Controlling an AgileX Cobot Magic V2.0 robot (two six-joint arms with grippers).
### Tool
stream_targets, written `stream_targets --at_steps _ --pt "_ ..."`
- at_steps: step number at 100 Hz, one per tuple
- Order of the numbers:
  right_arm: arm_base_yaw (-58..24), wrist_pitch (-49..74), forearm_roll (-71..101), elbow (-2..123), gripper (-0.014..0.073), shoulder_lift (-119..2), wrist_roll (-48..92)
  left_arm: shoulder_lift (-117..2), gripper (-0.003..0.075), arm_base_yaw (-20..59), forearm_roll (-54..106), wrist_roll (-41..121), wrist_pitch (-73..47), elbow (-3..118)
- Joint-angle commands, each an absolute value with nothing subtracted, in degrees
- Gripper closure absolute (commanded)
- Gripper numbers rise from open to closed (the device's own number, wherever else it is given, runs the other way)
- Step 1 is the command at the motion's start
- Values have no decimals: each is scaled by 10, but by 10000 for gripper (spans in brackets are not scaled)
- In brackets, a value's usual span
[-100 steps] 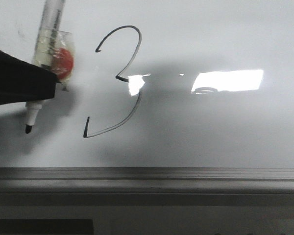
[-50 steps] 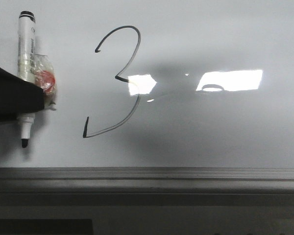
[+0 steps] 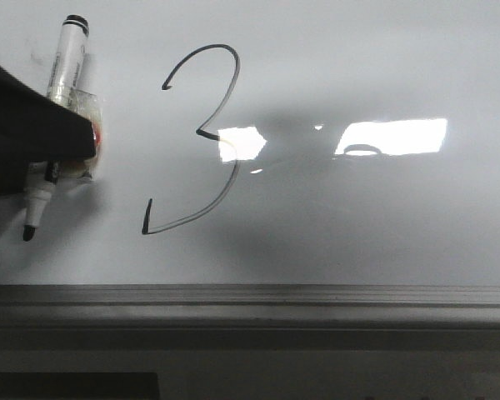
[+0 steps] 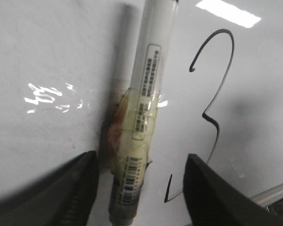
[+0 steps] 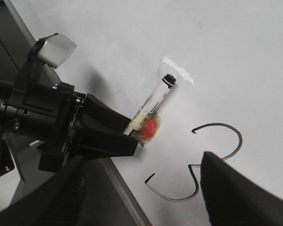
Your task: Write number 3 on whiteboard
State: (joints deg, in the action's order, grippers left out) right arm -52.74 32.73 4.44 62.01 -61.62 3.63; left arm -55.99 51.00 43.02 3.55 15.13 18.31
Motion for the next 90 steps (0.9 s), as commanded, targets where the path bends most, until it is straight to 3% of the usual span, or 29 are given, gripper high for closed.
stream_targets --at_steps 1,10,15,19,24,25,26,30,41,73,90 --pt "-525 288 47 640 138 -603 39 -556 258 511 437 32 187 197" --pt "-525 290 47 640 140 -600 39 -542 258 511 437 38 187 197" --pt "-525 293 45 640 185 -595 39 -529 258 511 437 40 187 197" --pt "-525 293 41 640 260 -590 39 -513 265 511 432 52 186 197" --pt "-525 294 36 639 429 -579 39 -489 305 511 434 68 185 197" --pt "-525 294 34 638 514 -574 39 -482 315 511 434 69 185 197" --pt "-525 294 34 638 514 -574 39 -478 337 511 433 71 185 197" --pt "-525 296 30 636 669 -563 39 -454 427 511 433 84 185 197" --pt "-525 295 23 620 655 -528 39 -383 745 511 433 144 186 197" --pt "-525 152 -45 421 655 -323 41 -218 741 511 430 431 118 187" --pt "-525 143 -57 310 655 -197 41 -173 741 511 430 460 67 148"
